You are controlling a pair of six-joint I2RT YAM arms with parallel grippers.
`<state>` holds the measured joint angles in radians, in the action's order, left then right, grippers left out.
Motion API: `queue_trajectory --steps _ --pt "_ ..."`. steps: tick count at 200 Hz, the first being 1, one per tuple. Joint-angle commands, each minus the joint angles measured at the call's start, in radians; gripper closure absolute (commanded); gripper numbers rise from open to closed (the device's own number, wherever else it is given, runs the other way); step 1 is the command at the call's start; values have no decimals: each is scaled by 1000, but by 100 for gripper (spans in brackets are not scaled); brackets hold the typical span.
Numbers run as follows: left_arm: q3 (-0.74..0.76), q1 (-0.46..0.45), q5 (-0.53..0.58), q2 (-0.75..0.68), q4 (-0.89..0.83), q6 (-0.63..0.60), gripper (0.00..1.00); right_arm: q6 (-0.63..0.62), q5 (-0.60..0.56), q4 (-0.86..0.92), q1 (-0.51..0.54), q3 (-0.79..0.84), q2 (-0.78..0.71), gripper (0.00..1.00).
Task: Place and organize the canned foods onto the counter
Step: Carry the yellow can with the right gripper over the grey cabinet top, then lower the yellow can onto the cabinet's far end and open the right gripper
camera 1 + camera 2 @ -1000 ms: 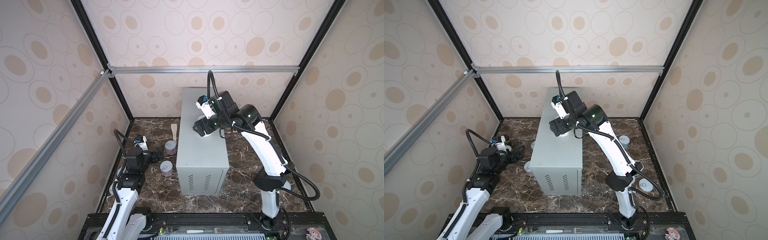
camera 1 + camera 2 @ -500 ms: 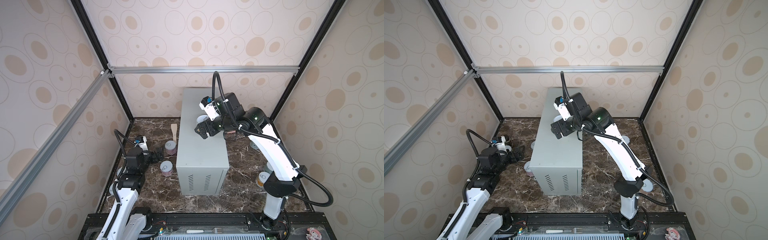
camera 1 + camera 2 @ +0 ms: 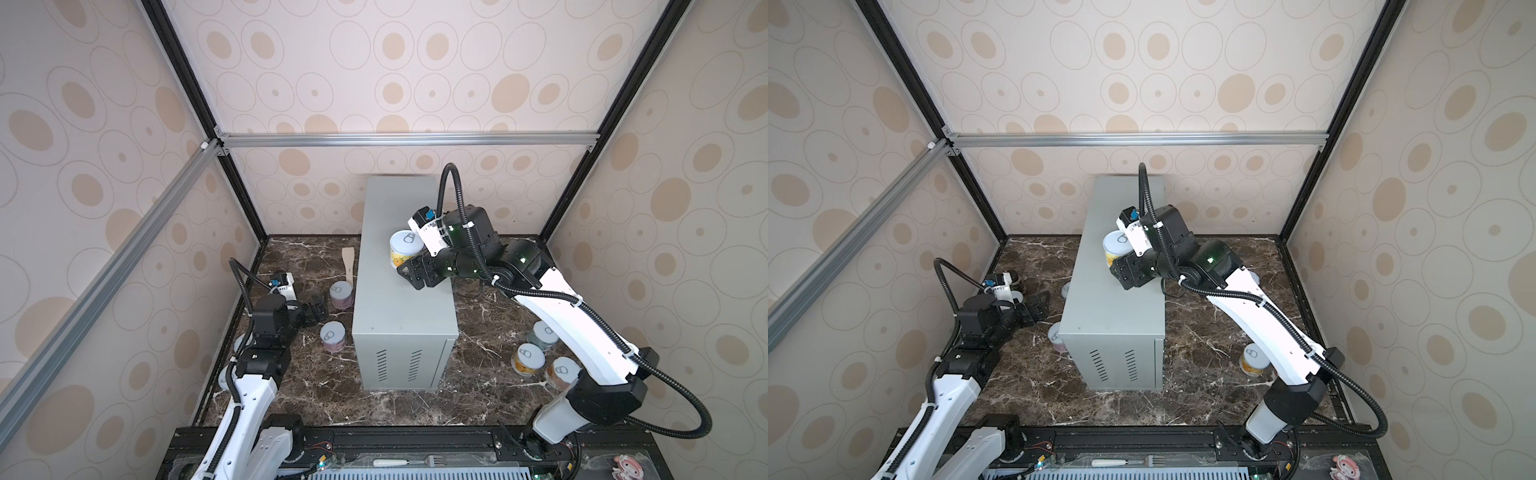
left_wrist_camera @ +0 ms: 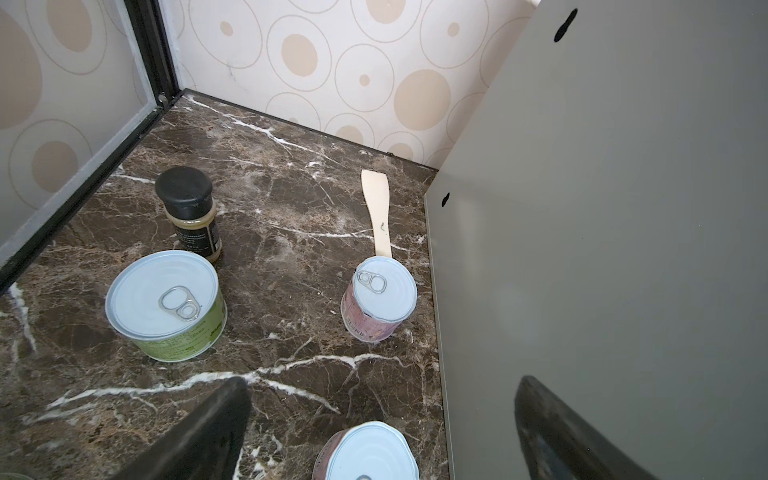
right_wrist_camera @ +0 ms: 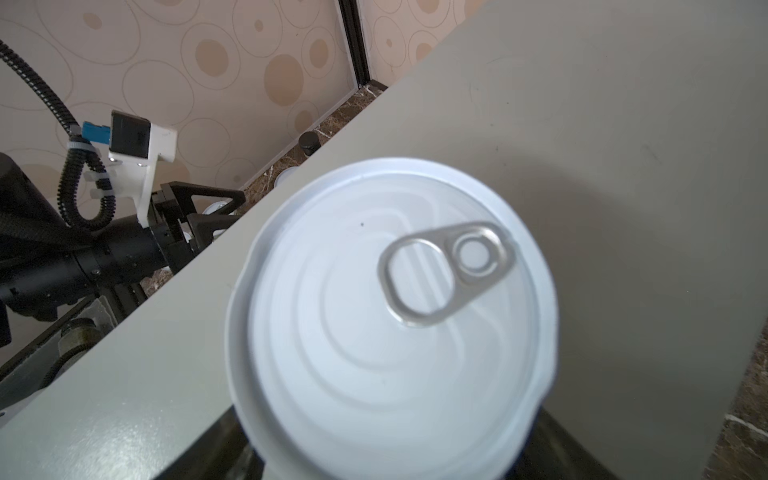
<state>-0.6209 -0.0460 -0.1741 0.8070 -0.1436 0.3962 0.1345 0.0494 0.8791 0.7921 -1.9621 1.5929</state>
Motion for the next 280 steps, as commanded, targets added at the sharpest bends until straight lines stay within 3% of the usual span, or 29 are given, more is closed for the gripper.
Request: queue_trajectory --steps 1,33,59,118,134,188,280 --pt "-1 0 13 -9 16 -5 1 0 -28 -68 8 0 4 23" --pt "-1 -1 11 -3 18 -5 1 -4 -68 -90 5 -31 47 25" --pt "-4 -1 5 5 19 -5 1 -2 -81 -131 6 -37 74 18" --pt "0 -2 -10 -1 23 -2 1 1 -96 -166 -28 -95 165 33" --pt "-1 -2 -10 1 22 -2 1 7 -79 -172 -50 -110 188 37" --pt "-1 -1 -17 18 25 -2 1 2 -20 -184 -115 -214 296 37" --pt "-2 -1 -17 72 25 -3 1 -32 96 -174 -200 -542 594 40"
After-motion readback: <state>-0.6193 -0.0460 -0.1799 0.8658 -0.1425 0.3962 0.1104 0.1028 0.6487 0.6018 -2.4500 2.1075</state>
